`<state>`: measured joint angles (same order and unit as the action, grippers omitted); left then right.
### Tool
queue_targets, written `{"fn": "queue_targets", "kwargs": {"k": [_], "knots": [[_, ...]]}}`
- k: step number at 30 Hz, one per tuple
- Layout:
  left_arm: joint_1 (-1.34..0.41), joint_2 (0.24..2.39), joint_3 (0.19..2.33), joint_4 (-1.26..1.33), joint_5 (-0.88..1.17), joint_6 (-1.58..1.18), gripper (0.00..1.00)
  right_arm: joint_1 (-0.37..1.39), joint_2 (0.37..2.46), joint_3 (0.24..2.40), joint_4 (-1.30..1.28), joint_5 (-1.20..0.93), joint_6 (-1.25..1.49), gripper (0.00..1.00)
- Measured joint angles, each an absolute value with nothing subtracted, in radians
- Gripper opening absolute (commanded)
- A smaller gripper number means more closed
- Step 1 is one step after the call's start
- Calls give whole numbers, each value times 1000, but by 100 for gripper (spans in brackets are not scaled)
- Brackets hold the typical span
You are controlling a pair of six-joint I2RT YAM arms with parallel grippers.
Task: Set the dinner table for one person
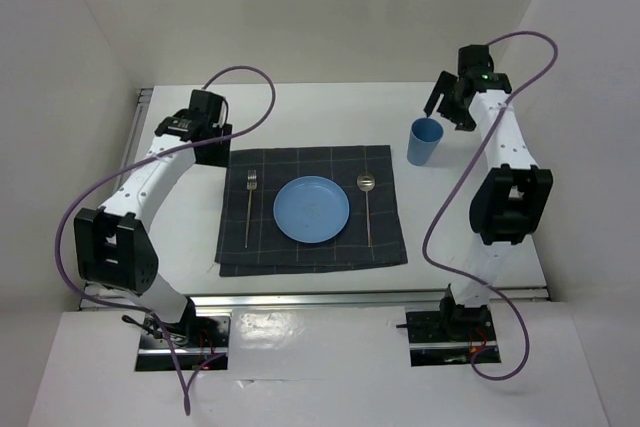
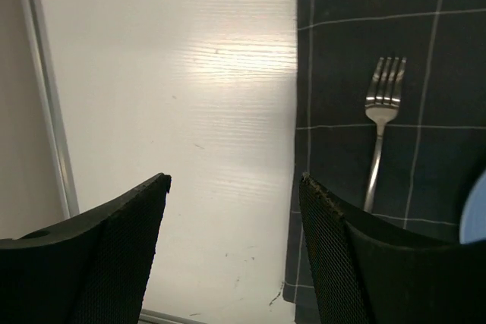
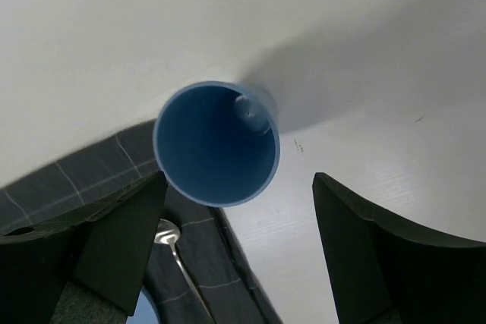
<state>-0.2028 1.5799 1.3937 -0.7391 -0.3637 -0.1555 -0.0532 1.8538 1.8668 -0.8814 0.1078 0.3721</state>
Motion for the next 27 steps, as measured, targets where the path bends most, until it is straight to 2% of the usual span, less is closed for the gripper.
{"fn": "queue_targets", "kwargs": {"k": [3, 8, 9, 10, 12, 13, 14, 16, 17, 23, 27], "knots": [[-179, 1566, 1382, -735, -389, -137, 77, -48, 1909, 1826, -876, 75, 361, 85], [-178, 1533, 1351, -725, -405, -122, 77, -46, 1921, 1745, -869, 74, 357, 77], [-178, 1526, 1346, -725, -406, -115, 77, -46, 1924, 1740, -865, 76, 357, 68], [-178, 1522, 1344, -725, -406, -111, 77, -46, 1930, 1740, -860, 79, 353, 64], [-178, 1518, 1342, -724, -406, -108, 77, -46, 1946, 1740, -840, 84, 350, 47], [-178, 1517, 1341, -723, -406, -107, 77, -46, 1958, 1740, -831, 89, 347, 29], [-178, 1517, 1341, -723, -406, -105, 77, -46, 1972, 1741, -826, 93, 342, 20], [-178, 1516, 1341, -723, -407, -104, 77, -46, 2005, 1744, -822, 105, 340, 4], [-178, 1515, 1341, -723, -407, -104, 77, -46, 2017, 1747, -822, 109, 343, 0], [-176, 1509, 1334, -720, -407, -103, 77, -35, 2028, 1799, -841, 199, 316, 0], [-170, 1505, 1333, -719, -406, -101, 77, 58, 2020, 1834, -858, 283, 287, 0]]}}
